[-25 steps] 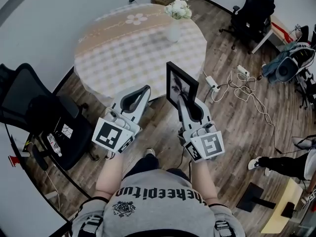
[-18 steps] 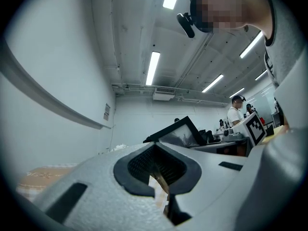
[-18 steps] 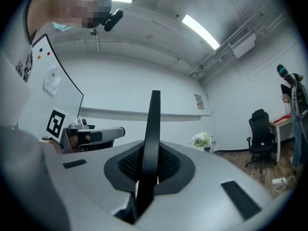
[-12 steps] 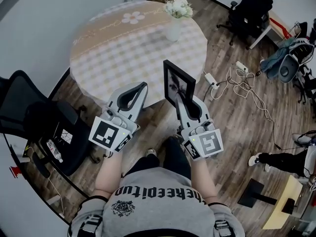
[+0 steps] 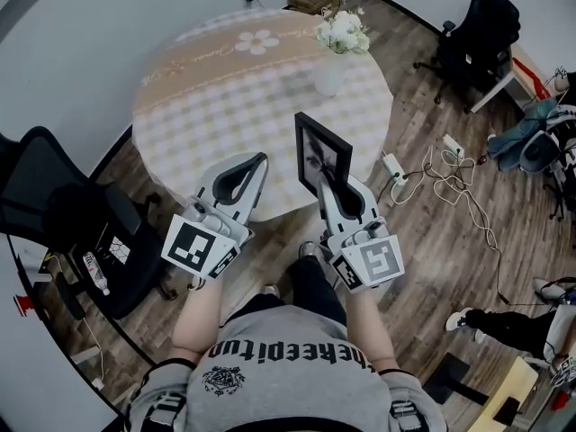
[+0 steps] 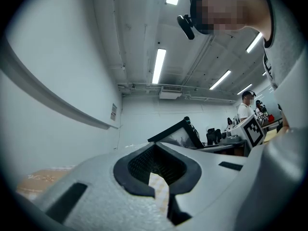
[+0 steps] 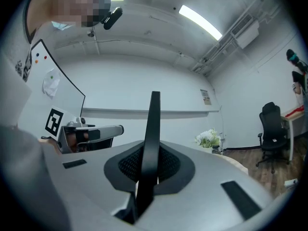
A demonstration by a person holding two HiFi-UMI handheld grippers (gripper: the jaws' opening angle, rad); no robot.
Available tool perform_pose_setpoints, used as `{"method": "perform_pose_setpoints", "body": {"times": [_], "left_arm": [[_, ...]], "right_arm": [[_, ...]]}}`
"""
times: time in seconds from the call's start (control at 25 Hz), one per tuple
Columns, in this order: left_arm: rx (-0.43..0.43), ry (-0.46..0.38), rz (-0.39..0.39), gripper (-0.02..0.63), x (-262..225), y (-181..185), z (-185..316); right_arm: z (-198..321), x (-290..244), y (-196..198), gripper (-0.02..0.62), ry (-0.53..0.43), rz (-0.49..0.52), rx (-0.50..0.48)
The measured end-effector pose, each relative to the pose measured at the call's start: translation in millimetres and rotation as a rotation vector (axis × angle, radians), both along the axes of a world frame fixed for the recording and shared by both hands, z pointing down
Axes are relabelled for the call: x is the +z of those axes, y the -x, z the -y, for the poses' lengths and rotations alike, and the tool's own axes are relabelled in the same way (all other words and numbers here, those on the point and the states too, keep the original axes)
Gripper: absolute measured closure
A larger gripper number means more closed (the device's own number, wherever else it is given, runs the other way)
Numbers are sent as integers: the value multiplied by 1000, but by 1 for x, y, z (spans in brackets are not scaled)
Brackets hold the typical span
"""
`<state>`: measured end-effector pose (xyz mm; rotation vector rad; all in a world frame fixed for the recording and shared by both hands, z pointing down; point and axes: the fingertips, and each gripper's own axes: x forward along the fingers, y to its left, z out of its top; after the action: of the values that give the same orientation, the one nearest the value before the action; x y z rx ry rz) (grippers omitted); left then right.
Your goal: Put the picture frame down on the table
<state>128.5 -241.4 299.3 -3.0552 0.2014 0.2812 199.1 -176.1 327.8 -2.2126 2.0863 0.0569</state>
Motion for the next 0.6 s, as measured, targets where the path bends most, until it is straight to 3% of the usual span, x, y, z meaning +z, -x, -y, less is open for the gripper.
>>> {"method": "perform_pose_setpoints", "body": {"times": [0.32, 0.6], "left_arm": [[-92, 13, -7, 591, -8, -41, 37], [-176, 34, -3, 591, 7, -53, 60]], "right_arm": [[48, 3, -47, 574, 50, 4, -99], [79, 36, -66, 574, 121, 17, -186]]}}
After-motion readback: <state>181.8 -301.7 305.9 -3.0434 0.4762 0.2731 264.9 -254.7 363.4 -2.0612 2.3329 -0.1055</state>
